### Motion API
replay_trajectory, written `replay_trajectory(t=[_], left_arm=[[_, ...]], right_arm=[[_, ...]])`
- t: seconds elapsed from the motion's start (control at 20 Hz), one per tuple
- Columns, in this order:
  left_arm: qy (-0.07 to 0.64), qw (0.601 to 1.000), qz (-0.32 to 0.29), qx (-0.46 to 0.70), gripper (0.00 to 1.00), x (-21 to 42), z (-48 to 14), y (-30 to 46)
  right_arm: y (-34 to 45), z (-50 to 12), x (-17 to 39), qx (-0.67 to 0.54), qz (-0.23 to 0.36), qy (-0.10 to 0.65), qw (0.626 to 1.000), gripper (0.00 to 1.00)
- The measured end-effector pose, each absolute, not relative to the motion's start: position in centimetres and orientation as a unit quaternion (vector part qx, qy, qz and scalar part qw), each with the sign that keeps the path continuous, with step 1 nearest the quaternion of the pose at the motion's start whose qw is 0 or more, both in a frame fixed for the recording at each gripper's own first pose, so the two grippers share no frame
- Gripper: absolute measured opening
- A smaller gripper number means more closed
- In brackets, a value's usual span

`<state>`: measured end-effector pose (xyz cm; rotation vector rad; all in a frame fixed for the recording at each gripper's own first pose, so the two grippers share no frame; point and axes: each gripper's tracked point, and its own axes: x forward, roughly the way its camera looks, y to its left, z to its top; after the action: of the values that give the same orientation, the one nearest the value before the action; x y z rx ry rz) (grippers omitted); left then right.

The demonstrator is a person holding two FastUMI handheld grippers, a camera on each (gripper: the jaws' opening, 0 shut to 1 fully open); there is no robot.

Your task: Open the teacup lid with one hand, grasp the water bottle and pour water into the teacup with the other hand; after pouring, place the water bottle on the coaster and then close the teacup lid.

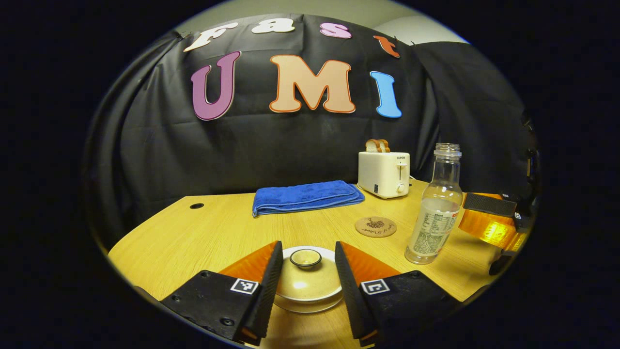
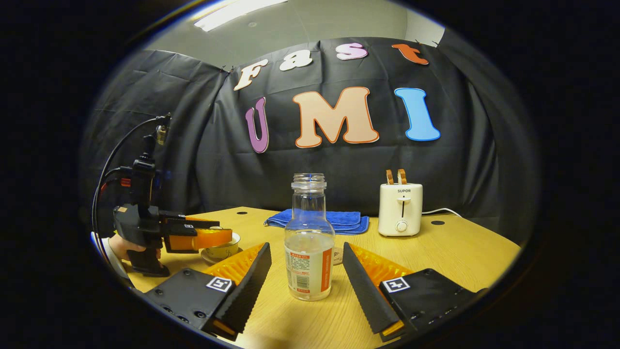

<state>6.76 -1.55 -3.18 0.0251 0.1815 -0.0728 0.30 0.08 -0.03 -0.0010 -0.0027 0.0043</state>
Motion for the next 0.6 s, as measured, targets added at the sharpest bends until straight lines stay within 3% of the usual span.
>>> replay_trajectory(t=[0.1,0.3,0.6], left_arm=[[0.089,0.995,-0.036,0.015,0.52,6.96,-3.05,-1.53],[0.084,0.995,-0.041,0.019,0.34,7.04,-2.93,-1.7],[0.077,0.996,-0.034,0.017,0.27,6.89,-2.76,-1.3]], right_arm=[[0.07,0.04,0.38,0.0,0.002,-0.001,1.0,0.92],[0.1,0.04,0.34,0.0,0.002,-0.001,1.0,0.95],[0.07,0.0,0.32,0.0,0.002,-0.001,1.0,0.95]])
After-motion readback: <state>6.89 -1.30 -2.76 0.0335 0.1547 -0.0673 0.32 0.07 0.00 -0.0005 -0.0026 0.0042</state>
